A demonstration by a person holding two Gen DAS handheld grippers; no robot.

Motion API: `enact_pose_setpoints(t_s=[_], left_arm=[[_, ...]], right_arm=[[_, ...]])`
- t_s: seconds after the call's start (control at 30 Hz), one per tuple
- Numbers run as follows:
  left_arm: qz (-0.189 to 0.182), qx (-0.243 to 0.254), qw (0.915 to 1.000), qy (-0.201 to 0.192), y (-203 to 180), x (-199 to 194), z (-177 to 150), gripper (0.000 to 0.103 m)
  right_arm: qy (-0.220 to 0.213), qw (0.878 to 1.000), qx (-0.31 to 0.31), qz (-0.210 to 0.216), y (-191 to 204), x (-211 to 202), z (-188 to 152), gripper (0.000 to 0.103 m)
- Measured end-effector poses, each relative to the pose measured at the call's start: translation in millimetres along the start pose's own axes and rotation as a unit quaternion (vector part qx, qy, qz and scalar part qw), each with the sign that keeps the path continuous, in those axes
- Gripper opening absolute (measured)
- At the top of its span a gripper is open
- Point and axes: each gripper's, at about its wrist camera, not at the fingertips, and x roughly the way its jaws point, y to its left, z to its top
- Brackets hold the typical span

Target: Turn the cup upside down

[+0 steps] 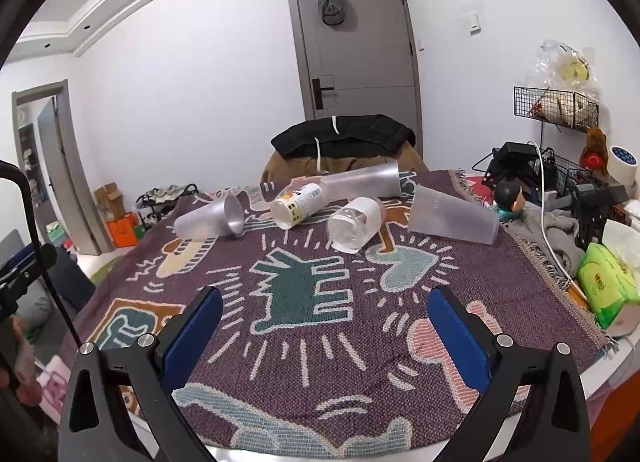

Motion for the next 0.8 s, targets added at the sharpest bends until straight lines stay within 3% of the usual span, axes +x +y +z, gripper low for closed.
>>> enact_pose_setpoints(t_s=[0.8], left_arm=[[0.005,0.006,1.0000,0.000,-2.1,0.1,-2.8,0.103]], right_arm=[[0.003,1.000,-0.012,-0.001,1.2,1.7,0.6,0.103]])
